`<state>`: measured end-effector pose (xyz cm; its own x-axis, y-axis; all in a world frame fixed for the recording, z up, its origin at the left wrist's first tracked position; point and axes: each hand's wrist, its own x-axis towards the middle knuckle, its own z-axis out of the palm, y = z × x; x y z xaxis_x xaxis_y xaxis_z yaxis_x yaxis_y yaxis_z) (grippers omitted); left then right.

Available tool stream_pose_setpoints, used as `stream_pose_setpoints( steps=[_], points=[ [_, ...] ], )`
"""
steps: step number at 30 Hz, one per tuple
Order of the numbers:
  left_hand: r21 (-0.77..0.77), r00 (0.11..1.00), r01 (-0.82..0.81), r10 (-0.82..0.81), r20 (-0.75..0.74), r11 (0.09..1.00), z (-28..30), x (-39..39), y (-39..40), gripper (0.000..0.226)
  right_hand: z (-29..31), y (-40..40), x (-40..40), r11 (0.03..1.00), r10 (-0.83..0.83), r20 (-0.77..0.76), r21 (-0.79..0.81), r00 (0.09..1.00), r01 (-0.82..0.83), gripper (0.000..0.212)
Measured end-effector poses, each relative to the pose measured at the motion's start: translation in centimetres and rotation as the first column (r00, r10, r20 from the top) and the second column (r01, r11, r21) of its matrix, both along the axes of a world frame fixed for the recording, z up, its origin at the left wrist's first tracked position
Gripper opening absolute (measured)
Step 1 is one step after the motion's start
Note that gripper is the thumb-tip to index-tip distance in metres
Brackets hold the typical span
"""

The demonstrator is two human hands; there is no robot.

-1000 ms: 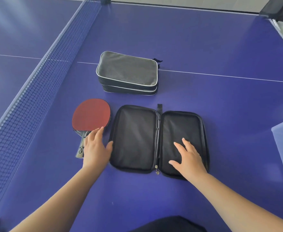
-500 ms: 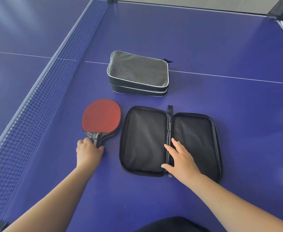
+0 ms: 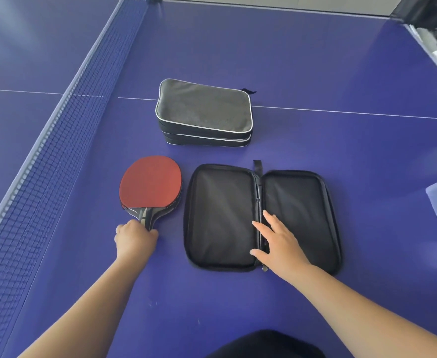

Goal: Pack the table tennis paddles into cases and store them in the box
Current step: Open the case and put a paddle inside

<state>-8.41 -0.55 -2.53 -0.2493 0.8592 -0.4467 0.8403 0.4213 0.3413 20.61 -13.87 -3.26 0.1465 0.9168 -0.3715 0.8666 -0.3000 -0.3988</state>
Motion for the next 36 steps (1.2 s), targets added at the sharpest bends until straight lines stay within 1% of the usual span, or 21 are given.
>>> stream_pose_setpoints(
  steps=[4,8,10,12,15,17,19,21,24,28,30,32,34,36],
  points=[
    [0.056,0.999,-0.041,0.039,0.038,0.998,0.1,0.3,-0.9,0.014,0.5,0.1,0.2,0.999,-0.031,-0.064,0.005,0.997,0.032,0.07],
    [0.156,0.996,-0.062,0.051,0.073,0.986,1.1,1.7,-2.2,0.012,1.7,0.5,1.0,0.979,-0.163,-0.214,0.089,0.963,0.185,0.063],
    [0.197,0.994,-0.059,0.039,0.106,0.979,2.0,3.1,-3.0,0.014,2.3,0.8,1.6,0.959,-0.195,-0.293,0.141,0.936,0.244,0.058],
    [0.221,0.989,-0.043,0.01,0.149,0.974,3.1,5.1,-3.9,0.019,3.1,1.2,2.2,0.945,-0.221,-0.386,0.141,0.896,0.294,0.054],
    [0.23,0.977,-0.011,-0.039,0.211,0.973,4.3,8.9,-5.7,0.026,4.3,1.6,3.2,0.92,-0.284,-0.53,0.084,0.799,0.383,0.052],
    [0.218,0.964,0.01,-0.067,0.257,0.976,4.6,11.7,-6.9,0.029,4.9,1.6,4.1,0.904,-0.313,-0.578,0.063,0.754,0.423,0.053],
    [0.197,0.955,0.048,-0.103,0.278,0.979,4.4,14.5,-8.0,0.027,5.2,1.3,5.2,0.885,-0.337,-0.606,0.056,0.72,0.462,0.053],
    [0.167,0.948,0.082,-0.129,0.292,0.982,4.0,17.2,-9.2,0.024,5.3,0.9,6.5,0.87,-0.357,-0.611,0.058,0.706,0.49,0.054],
    [0.119,0.922,0.11,-0.146,0.359,0.987,3.6,21.0,-11.0,0.023,5.2,0.2,8.8,0.849,-0.399,-0.603,0.043,0.691,0.527,0.057],
    [0.082,0.928,0.144,-0.163,0.335,0.986,3.1,24.8,-13.3,0.016,4.7,-0.7,11.4,0.841,-0.422,-0.573,0.042,0.702,0.54,0.055],
    [0.053,0.933,0.135,-0.145,0.33,0.989,2.7,26.3,-14.3,0.013,4.2,-1.1,12.5,0.857,-0.417,-0.536,0.039,0.734,0.514,0.057],
    [0.03,0.948,0.14,-0.143,0.285,0.99,2.1,27.3,-14.9,0.015,3.6,-1.5,13.8,0.888,-0.391,-0.486,0.026,0.782,0.46,0.053],
    [-0.001,0.962,0.149,-0.145,0.23,0.989,1.4,27.8,-15.2,0.018,2.7,-2.0,14.9,0.917,-0.364,-0.388,0.01,0.847,0.399,0.047],
    [-0.014,0.97,0.16,-0.155,0.186,0.987,0.9,27.9,-15.4,0.021,1.8,-2.8,16.0,0.952,-0.287,-0.241,0.032,0.927,0.303,0.039]
  ],
)
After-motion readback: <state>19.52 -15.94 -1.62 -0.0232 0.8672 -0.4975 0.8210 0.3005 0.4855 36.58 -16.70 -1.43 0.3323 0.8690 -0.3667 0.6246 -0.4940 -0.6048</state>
